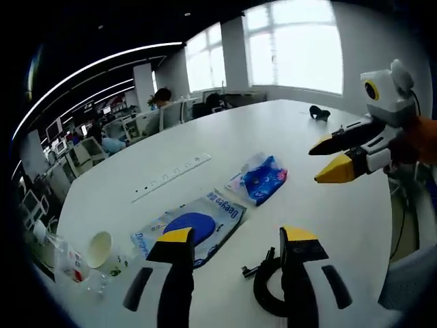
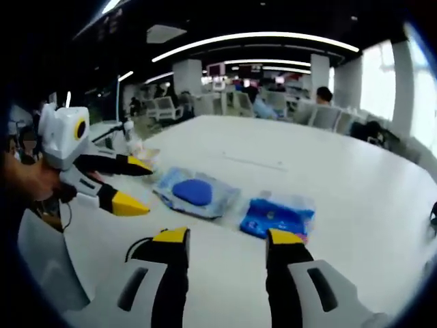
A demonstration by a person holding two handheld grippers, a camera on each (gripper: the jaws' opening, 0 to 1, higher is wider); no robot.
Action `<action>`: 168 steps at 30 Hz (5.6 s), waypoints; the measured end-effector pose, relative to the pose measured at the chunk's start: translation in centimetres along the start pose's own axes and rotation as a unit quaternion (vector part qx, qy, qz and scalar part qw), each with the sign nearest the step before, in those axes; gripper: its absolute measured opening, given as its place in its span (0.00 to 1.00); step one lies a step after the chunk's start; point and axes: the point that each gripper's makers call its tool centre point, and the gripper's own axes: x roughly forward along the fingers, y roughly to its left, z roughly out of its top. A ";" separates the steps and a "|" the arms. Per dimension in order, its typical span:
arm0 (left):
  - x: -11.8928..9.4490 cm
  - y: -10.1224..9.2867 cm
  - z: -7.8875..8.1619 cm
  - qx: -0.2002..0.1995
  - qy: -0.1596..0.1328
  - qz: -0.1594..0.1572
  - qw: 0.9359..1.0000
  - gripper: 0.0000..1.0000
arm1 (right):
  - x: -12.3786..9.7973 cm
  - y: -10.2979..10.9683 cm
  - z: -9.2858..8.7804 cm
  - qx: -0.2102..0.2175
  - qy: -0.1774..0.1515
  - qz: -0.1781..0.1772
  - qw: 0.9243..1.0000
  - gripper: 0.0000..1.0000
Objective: Arrange the tabletop items into an orderly group along one side of the table until the central work area is clear of visible clutter.
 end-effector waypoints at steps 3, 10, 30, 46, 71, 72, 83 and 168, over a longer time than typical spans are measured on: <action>-0.3 0.1 -0.7 -0.004 0.003 0.000 1.000 0.49 | 0.3 0.7 -0.4 -0.001 0.006 0.008 1.000 0.36; -0.8 -0.1 -2.3 -0.014 0.012 -0.002 1.000 0.47 | 0.8 2.3 -1.8 0.006 0.022 0.028 0.999 0.30; -1.1 -0.8 -5.6 -0.034 0.039 -0.018 0.998 0.39 | 1.5 6.4 -5.4 -0.005 0.069 0.097 0.993 0.04; -1.3 -2.1 -8.8 -0.046 0.069 -0.036 0.996 0.34 | 2.2 8.4 -8.8 -0.011 0.120 0.123 0.985 0.07; 0.0 -3.4 -11.7 -0.078 0.117 -0.062 0.988 0.13 | 3.6 8.3 -11.5 0.037 0.163 0.107 0.980 0.05; 0.1 -3.4 -11.6 -0.076 0.116 -0.060 0.988 0.13 | 3.6 8.3 -11.6 0.037 0.166 0.108 0.979 0.04; -0.3 -3.0 -11.8 -0.103 0.116 -0.045 0.987 0.08 | 3.7 8.8 -11.1 0.007 0.170 0.106 0.980 0.00; -0.7 0.5 -12.6 -0.251 0.106 0.026 0.962 0.06 | 10.7 9.2 -7.4 -0.113 0.158 0.156 0.968 0.02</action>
